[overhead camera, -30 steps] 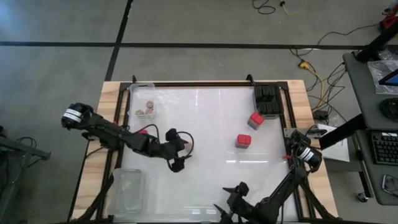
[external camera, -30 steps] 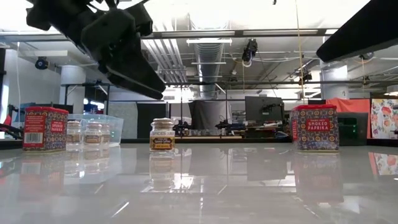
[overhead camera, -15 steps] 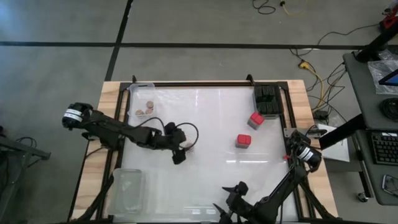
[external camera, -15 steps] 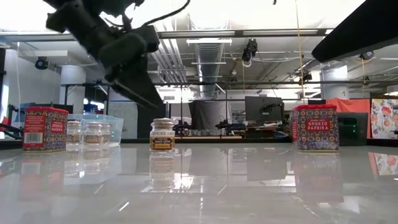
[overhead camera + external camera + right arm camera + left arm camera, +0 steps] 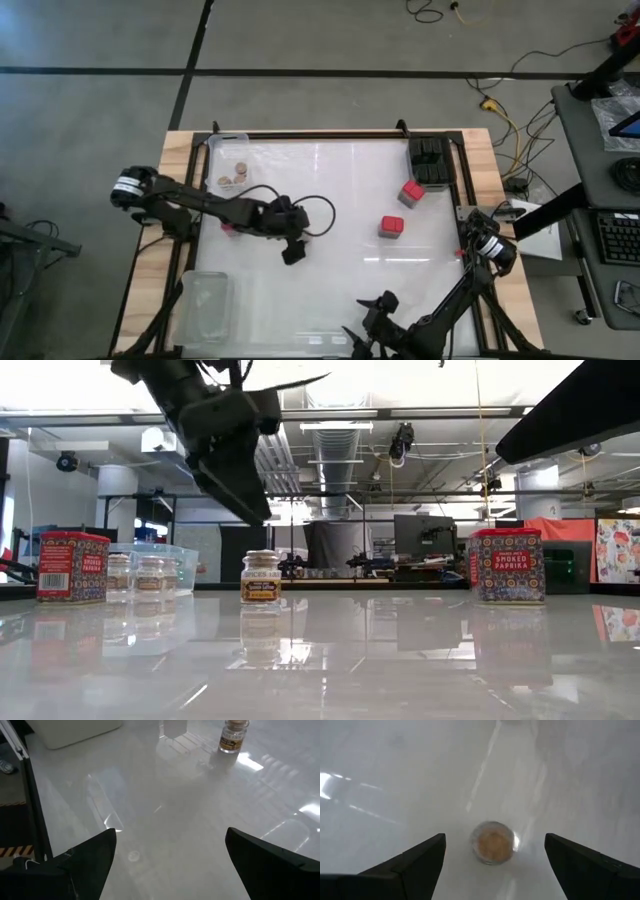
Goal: Sort spices by type
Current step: Put the brown seasoning bottle into the transparent bin
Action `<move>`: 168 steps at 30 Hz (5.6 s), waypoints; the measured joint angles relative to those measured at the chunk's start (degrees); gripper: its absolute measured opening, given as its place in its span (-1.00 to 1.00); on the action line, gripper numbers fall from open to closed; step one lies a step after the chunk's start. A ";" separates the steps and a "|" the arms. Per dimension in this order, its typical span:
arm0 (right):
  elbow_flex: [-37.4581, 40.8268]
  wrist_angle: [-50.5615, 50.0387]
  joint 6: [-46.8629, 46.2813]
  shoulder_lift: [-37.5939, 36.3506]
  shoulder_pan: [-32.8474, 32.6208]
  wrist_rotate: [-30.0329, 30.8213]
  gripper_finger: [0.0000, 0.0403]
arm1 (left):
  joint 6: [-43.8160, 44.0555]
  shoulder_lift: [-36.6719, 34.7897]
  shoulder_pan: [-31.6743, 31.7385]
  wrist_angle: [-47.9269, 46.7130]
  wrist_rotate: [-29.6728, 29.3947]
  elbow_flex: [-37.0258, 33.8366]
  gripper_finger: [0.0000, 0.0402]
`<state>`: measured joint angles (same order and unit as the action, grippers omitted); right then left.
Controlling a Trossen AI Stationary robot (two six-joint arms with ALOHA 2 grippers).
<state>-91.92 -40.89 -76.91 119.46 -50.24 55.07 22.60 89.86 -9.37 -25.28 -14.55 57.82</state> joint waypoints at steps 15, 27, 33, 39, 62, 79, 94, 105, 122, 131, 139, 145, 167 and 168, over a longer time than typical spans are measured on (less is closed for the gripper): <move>0.02 -0.74 2.17 0.02 -0.13 -1.45 0.81 | -5.74 13.41 1.11 -9.89 3.58 10.71 0.62; 0.13 -0.74 1.99 0.02 -1.85 -1.61 0.81 | -5.22 14.19 4.28 -11.92 4.86 11.68 0.55; 0.13 -0.81 2.54 0.02 -2.17 -1.56 0.81 | -5.71 14.19 5.16 -11.56 5.12 11.52 0.27; 0.13 -0.78 1.94 0.02 -2.40 -2.08 0.81 | -5.70 14.17 5.74 -12.84 6.65 11.46 -0.08; 0.13 -0.76 1.03 0.02 -2.40 -4.67 0.81 | -4.82 14.12 5.78 -16.67 6.49 11.91 0.06; 0.13 -0.76 1.97 0.02 -2.40 -5.71 0.81 | -5.67 14.12 5.85 -16.79 9.46 11.91 -0.02; 0.13 -0.74 2.17 0.02 -2.40 -6.16 0.81 | -10.19 13.94 5.94 -15.57 10.45 11.91 -0.13; -0.67 -0.74 4.81 -0.24 -0.78 -10.58 0.81 | -19.93 4.38 12.40 -31.68 11.96 13.25 -0.19; -4.93 -0.29 36.36 -3.13 20.33 -7.24 0.81 | -35.28 -27.53 41.87 -45.24 9.08 4.95 -0.19; -5.09 3.13 45.78 -4.90 26.40 -4.33 0.81 | -41.37 -36.08 53.95 -46.82 13.17 -0.41 -0.19; -4.00 1.72 51.50 -4.70 28.37 -6.97 0.81 | -42.52 -33.97 58.77 -44.36 13.62 -0.70 -0.19; -3.03 -2.72 56.55 -6.36 29.52 -9.16 0.81 | -41.84 -31.11 60.33 -40.22 13.76 -1.05 -0.19; 32.23 12.04 46.89 -36.53 26.50 -8.68 0.81 | -37.08 -21.56 64.98 -33.65 12.14 -5.80 -0.19; 33.25 13.09 46.91 -37.32 25.67 -8.83 0.81 | -37.08 -21.24 64.98 -33.49 11.56 -6.52 -0.19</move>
<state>-58.67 -27.80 -30.00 82.14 -24.57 46.24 -14.48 68.63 55.61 -58.77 -2.99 51.30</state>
